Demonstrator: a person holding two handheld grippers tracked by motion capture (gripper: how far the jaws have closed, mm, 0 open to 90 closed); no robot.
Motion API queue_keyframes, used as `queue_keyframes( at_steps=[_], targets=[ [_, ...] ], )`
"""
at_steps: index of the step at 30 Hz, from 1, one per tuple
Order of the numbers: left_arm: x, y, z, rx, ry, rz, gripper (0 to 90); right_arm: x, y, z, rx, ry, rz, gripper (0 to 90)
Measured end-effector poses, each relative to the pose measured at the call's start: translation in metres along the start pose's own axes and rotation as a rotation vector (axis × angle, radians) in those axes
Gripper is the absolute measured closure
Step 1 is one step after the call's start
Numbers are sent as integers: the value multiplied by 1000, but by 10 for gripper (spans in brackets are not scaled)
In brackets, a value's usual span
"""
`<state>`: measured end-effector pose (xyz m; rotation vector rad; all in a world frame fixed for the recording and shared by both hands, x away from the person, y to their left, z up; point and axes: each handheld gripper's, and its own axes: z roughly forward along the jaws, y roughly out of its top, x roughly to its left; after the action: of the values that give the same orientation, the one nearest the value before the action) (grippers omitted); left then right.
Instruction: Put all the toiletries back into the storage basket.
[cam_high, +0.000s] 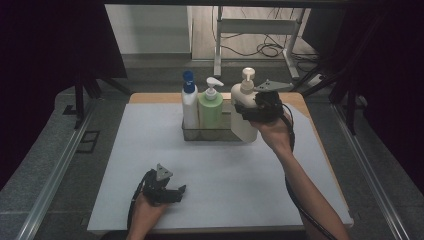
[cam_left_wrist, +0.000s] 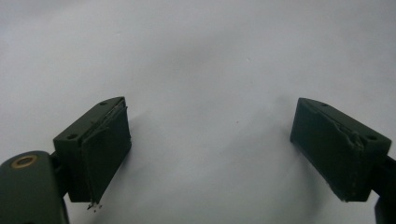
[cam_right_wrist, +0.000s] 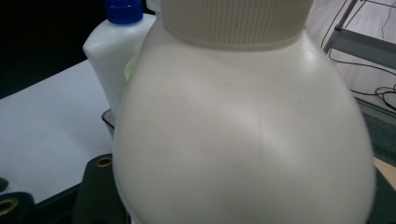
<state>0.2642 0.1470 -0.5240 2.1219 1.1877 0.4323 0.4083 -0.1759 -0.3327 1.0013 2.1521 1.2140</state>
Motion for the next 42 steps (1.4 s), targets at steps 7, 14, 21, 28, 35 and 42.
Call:
queue_keyframes(
  at_steps=[7, 14, 21, 28, 35, 42],
  targets=[
    [0, 0, 0, 2, 0, 3, 119, -5, 7, 13, -3, -17, 14, 395],
    [0, 0, 0, 1, 0, 2, 119, -12, 13, 24, -4, -40, 39, 395],
    [0, 0, 0, 1, 0, 2, 119, -16, 14, 35, -5, -48, 46, 395],
    [0, 0, 0, 1, 0, 1, 119, -21, 13, 48, -6, -63, 69, 395],
    [0, 0, 0, 2, 0, 1, 119, -25, 13, 60, -8, -77, 77, 395],
    [0, 0, 0, 3, 0, 2, 119, -28, 12, 72, -11, -88, 83, 395]
  ],
)
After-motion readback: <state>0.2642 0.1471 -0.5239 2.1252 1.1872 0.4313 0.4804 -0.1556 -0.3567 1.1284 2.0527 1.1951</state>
